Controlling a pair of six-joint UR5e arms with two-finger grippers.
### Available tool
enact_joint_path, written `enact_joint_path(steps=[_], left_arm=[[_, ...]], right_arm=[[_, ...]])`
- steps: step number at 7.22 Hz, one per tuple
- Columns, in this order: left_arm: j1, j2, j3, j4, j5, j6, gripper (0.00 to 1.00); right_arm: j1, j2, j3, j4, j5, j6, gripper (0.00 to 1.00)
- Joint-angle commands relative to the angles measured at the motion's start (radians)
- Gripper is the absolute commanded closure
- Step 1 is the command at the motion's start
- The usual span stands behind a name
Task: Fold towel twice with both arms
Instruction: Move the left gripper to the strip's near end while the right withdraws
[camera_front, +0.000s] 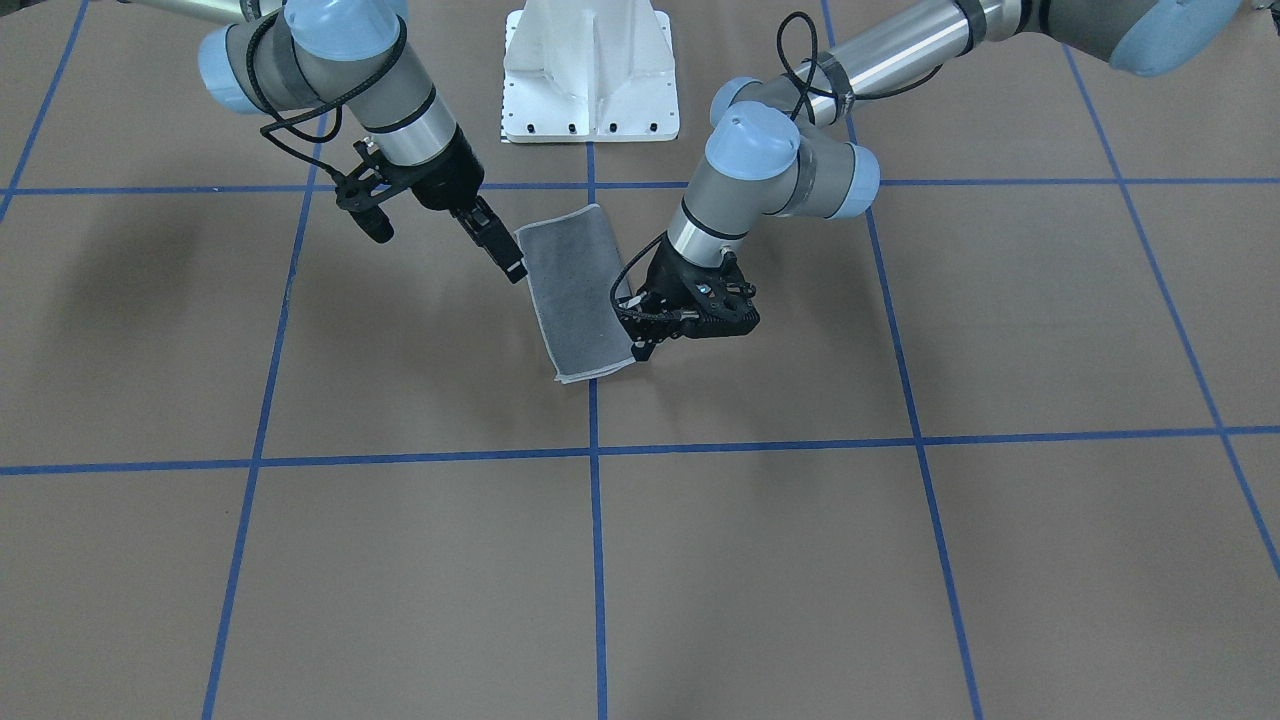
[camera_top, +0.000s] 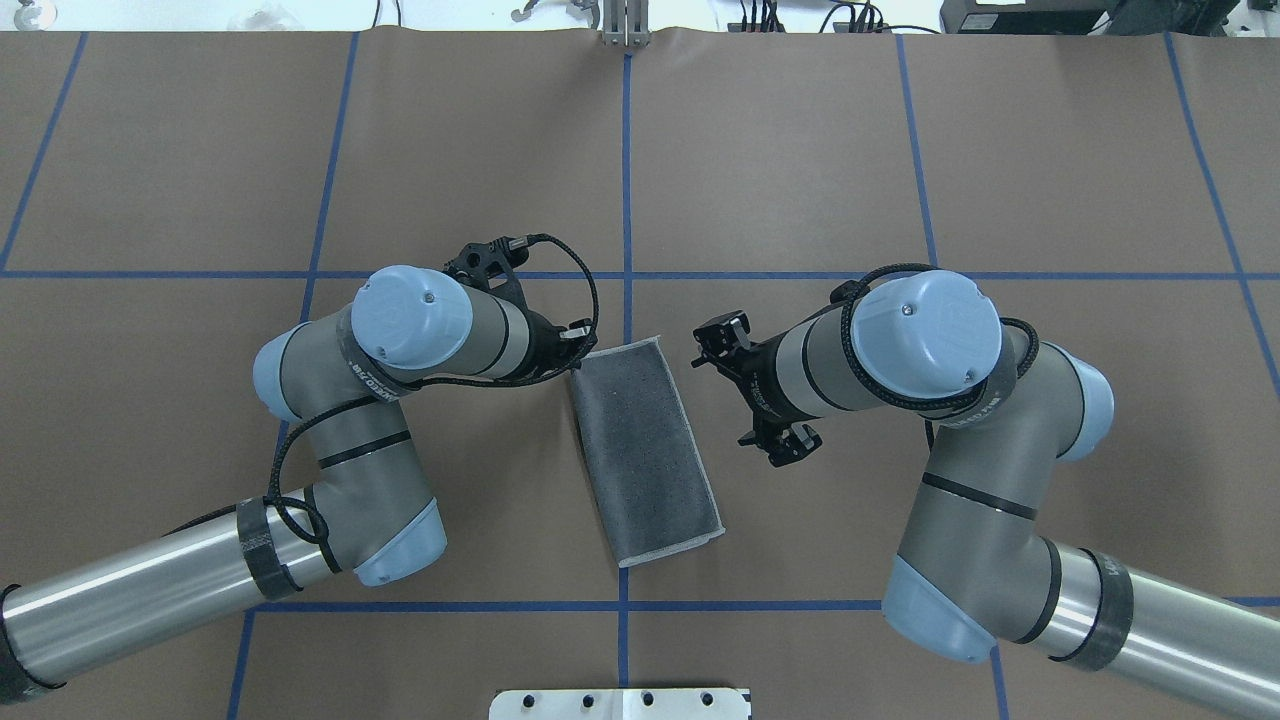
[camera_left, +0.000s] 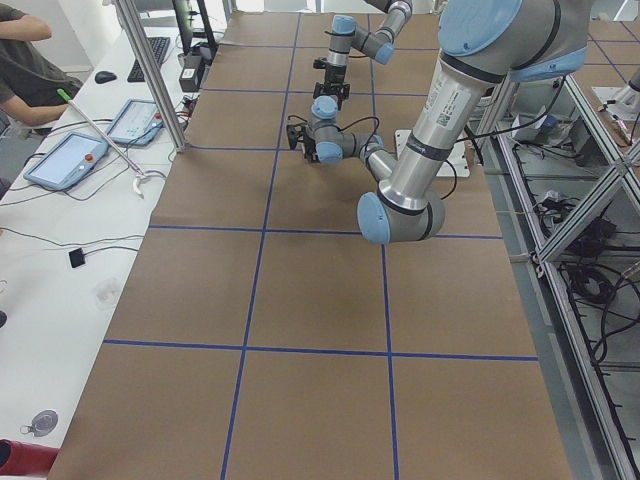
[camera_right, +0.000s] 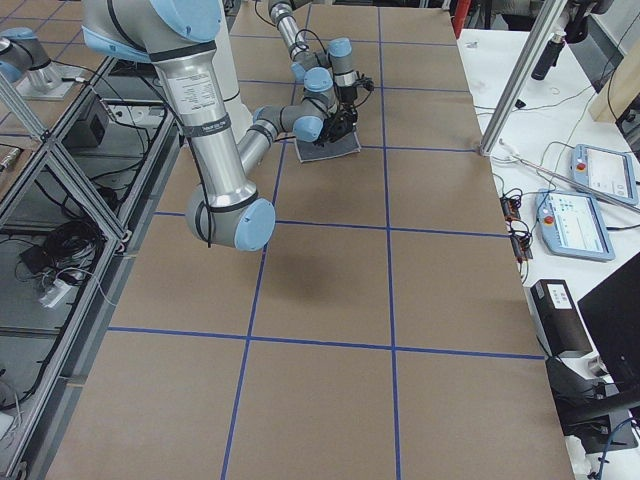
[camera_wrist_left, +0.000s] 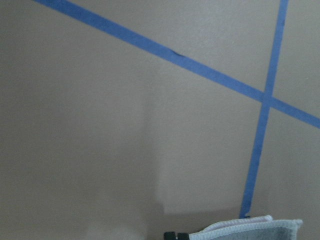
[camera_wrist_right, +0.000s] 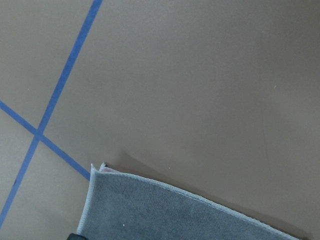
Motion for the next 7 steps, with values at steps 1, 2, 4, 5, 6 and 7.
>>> enact_joint_path(steps=[1,2,4,5,6,7], left_arm=[[-0.022,-0.105,0.121,-0.029,0.008,0.005,1.00],[-0.039,-0.123,0.194,-0.109,0.008,0.005,1.00],[-0.053,-0.148,0.241,-0.148,0.008,0.003,0.02],[-0.057,-0.147,0.200,-0.139,-0.002,-0.004,0.00],[-0.056,-0.103,0.131,-0.134,-0.004,-0.006,0.00],[-0.042,-0.005,0.033,-0.136,-0.001,-0.036,0.00]], right_arm=[[0.027,-0.018,-0.001,0.000,0.014,-0.050,0.00],[0.038,-0.029,-0.002,0.003,0.020,-0.060,0.00],[0.038,-0.030,-0.002,0.003,0.019,-0.064,0.00],[0.042,-0.030,-0.004,0.001,0.019,-0.066,0.00],[0.050,-0.030,-0.005,0.001,0.019,-0.066,0.00],[0.059,-0.030,-0.007,0.000,0.017,-0.066,0.00]])
